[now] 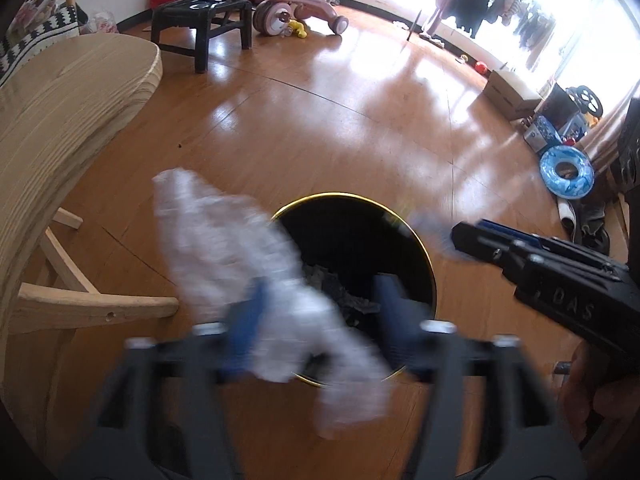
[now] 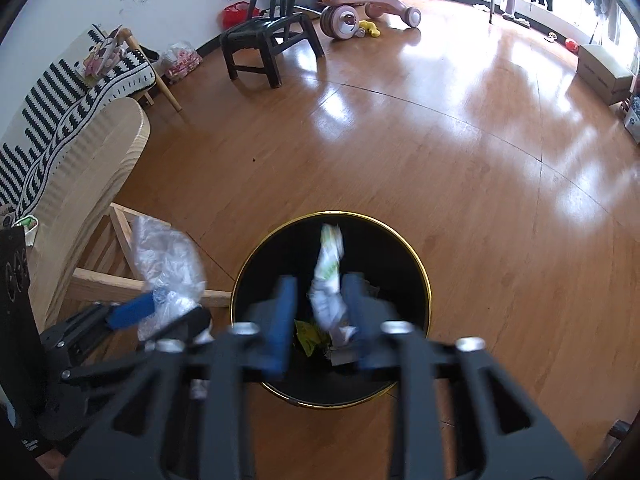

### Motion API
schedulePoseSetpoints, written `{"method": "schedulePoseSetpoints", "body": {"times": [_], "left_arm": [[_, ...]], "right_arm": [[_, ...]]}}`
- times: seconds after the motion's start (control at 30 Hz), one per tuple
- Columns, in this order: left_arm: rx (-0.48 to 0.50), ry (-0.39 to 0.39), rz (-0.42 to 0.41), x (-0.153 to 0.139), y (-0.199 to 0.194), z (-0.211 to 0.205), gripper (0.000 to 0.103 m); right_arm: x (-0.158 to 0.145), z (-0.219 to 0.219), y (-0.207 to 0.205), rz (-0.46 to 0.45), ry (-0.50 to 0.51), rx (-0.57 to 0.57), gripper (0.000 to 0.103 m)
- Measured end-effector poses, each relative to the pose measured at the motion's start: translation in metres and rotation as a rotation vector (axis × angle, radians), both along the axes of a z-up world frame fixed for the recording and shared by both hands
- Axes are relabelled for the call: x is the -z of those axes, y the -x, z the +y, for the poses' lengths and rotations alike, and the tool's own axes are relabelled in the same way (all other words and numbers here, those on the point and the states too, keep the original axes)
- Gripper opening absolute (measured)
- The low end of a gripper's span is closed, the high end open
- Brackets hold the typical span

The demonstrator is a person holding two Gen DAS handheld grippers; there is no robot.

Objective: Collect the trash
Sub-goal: 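Open both tools over the bin to drop the bag and strip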

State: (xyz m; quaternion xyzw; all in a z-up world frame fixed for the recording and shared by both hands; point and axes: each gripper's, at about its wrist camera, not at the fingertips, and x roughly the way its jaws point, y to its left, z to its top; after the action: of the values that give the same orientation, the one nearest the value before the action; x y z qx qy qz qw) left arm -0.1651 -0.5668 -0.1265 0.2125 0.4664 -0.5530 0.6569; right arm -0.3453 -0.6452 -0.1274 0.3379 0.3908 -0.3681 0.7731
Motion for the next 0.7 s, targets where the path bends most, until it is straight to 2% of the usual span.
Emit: {"method": "schedulePoseSetpoints", "body": {"times": [0.03,0.07,0.33,0.7], "left_arm": [[0.000,0.009,0.001,-0.0016,0.0000,0.0003,0.070],[0.002,0.011,0.002,-0.0020,0.0004,0.0006,0.071],[0.004,0.014,0.006,-0.0035,0.0020,0.0020,0.077],[-0.020,0.018,0.005,-0.0084,-0.0004,0.0050,0.078]], "right_arm": [[-0.0015,0.0001,0.0023,-0.008,0.012,0.013,0.066],[-0.0028,0.0011,0.0036,-0.012,0.023,0.019,0.066],[-0.0033,-0.0005,0.0072,-0.022,0.010,0.030,0.066],[-0.0107,0.0011,0.0074,-0.026,0.025,0.025,0.066]]}}
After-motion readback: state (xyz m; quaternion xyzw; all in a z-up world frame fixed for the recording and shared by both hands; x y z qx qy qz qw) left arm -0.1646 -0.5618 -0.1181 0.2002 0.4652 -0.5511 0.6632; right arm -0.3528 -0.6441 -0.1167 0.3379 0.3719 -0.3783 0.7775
